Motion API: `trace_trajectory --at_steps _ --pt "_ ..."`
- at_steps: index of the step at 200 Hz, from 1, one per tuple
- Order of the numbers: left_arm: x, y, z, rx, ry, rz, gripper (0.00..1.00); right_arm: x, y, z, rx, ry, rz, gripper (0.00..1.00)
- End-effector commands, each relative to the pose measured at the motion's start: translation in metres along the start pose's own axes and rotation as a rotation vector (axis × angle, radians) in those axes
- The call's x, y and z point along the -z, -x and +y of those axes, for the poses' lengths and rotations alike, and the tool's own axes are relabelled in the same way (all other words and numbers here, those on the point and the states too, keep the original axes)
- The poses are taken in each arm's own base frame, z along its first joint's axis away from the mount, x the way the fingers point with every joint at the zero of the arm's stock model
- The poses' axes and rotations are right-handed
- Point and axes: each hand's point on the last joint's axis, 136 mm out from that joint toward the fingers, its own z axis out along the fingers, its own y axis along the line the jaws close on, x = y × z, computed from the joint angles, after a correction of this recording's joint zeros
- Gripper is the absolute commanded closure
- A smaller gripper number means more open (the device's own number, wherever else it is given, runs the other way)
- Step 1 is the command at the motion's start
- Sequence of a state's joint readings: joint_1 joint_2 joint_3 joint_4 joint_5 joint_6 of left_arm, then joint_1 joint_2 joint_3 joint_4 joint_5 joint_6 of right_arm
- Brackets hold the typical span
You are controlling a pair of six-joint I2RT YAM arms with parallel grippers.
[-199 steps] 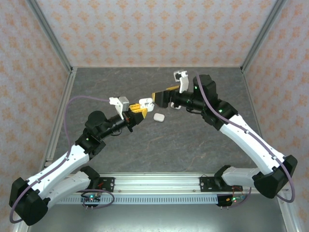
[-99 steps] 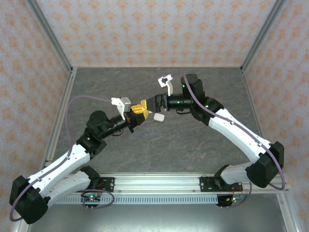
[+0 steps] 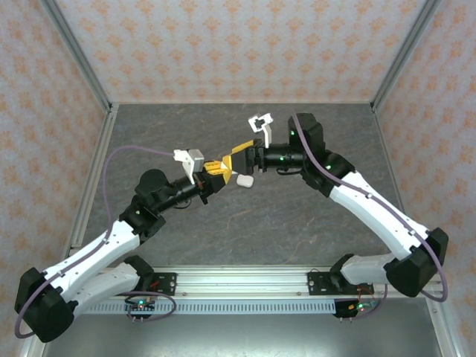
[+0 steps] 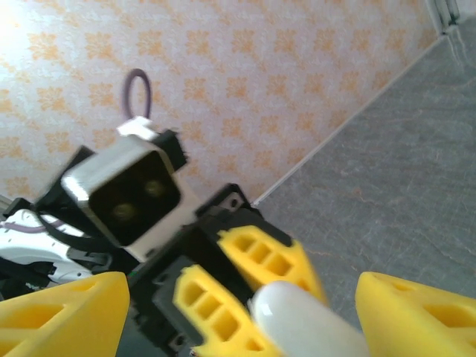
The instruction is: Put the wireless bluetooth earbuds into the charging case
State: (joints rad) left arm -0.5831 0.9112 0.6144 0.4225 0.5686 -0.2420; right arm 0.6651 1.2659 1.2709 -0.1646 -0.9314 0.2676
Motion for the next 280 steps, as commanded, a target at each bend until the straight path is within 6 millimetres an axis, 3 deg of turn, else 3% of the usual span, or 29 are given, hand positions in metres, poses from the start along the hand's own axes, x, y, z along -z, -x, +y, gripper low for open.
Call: trace_trajectory --at_steps 1,27,54,70,103,133,158,177,226,253,280 --pt "-0.002 0.015 -0.008 -0.026 -0.026 -0.030 1.00 0.009 0.004 0.010 0.069 -0.006 -0.025 0.20" --pt "-0.003 0.015 -0.008 -0.024 -0.027 -0.029 1.00 0.012 0.000 -0.004 0.072 -0.093 -0.008 0.19" --pt "-0.004 0.012 -0.004 -0.016 -0.002 -0.010 1.00 0.030 0.006 -0.030 0.091 -0.307 -0.038 0.16" --pt "-0.006 0.006 0.004 -0.005 0.029 0.014 1.00 0.048 0.011 -0.060 0.081 -0.495 -0.080 0.13" --pt "-0.018 -0.016 0.023 0.043 0.102 0.110 1.00 0.100 0.021 -0.080 0.102 -0.734 -0.237 0.00" --pt "-0.039 -0.035 0.040 0.121 0.144 0.176 1.00 0.143 0.014 -0.098 0.085 -0.927 -0.331 0.01" --pt "-0.062 -0.062 0.051 0.173 0.190 0.280 1.00 0.180 0.001 -0.119 0.049 -1.112 -0.367 0.01" --pt "-0.081 -0.085 0.058 0.226 0.231 0.364 1.00 0.197 -0.008 -0.128 0.030 -1.177 -0.380 0.01" --pt "-0.131 -0.154 0.060 0.342 0.280 0.574 1.00 0.217 -0.027 -0.136 0.034 -1.257 -0.372 0.01" --pt "-0.144 -0.189 0.059 0.365 0.314 0.723 1.00 0.224 -0.032 -0.137 0.051 -1.294 -0.347 0.01" --pt "-0.156 -0.213 0.061 0.395 0.331 0.775 1.00 0.224 -0.035 -0.139 0.058 -1.299 -0.335 0.01"
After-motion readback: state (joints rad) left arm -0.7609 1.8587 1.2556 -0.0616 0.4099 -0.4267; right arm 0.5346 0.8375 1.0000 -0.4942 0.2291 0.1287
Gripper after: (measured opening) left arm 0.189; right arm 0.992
